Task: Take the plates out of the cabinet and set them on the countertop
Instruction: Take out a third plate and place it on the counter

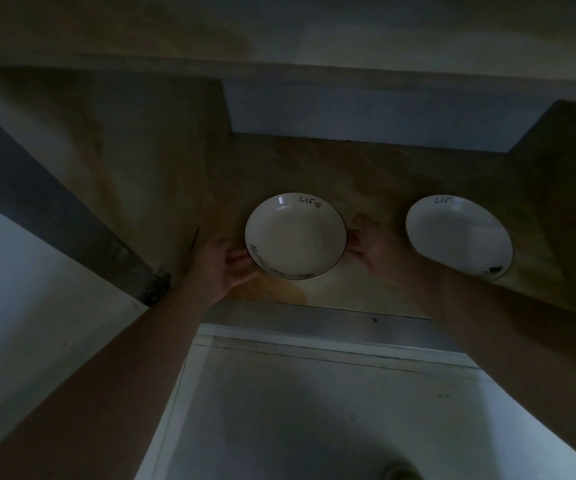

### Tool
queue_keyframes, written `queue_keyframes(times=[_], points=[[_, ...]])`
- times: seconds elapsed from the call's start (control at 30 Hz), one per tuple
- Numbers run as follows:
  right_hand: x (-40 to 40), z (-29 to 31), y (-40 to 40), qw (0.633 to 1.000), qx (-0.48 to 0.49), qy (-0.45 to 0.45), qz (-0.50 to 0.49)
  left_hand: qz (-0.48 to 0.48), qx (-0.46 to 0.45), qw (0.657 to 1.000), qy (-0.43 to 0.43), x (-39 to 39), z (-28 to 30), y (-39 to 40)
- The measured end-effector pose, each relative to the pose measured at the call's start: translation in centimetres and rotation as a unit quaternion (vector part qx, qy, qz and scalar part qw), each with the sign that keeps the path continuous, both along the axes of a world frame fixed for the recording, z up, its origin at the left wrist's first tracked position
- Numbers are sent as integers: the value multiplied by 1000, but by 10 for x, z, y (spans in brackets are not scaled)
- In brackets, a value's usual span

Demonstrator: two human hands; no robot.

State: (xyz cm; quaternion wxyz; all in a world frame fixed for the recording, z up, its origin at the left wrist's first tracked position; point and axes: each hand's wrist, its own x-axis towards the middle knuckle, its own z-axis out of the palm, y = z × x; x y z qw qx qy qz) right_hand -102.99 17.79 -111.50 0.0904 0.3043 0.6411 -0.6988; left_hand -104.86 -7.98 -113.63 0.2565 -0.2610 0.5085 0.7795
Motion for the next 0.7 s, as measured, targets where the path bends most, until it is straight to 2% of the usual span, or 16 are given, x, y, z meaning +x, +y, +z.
queue_keyframes(times=[0.1,0.2,0.3,0.47,0.7], points=[[5,-3,0,1000,-20,1,6,-44,-29,999,-14,0,-2,-6],[7,-4,0,999,5,9,42,-71,-48,996,-11,-2,-5,-8],[7,-2,-2,999,-19,6,25,-58,-50,997,-11,0,-5,-7],[12,-1,-4,999,-34,9,33,-39,8,999,-22,8,-3,-3],[20,-2,0,998,-40,-50,23,-37,4,999,-23,22,-2,-4]])
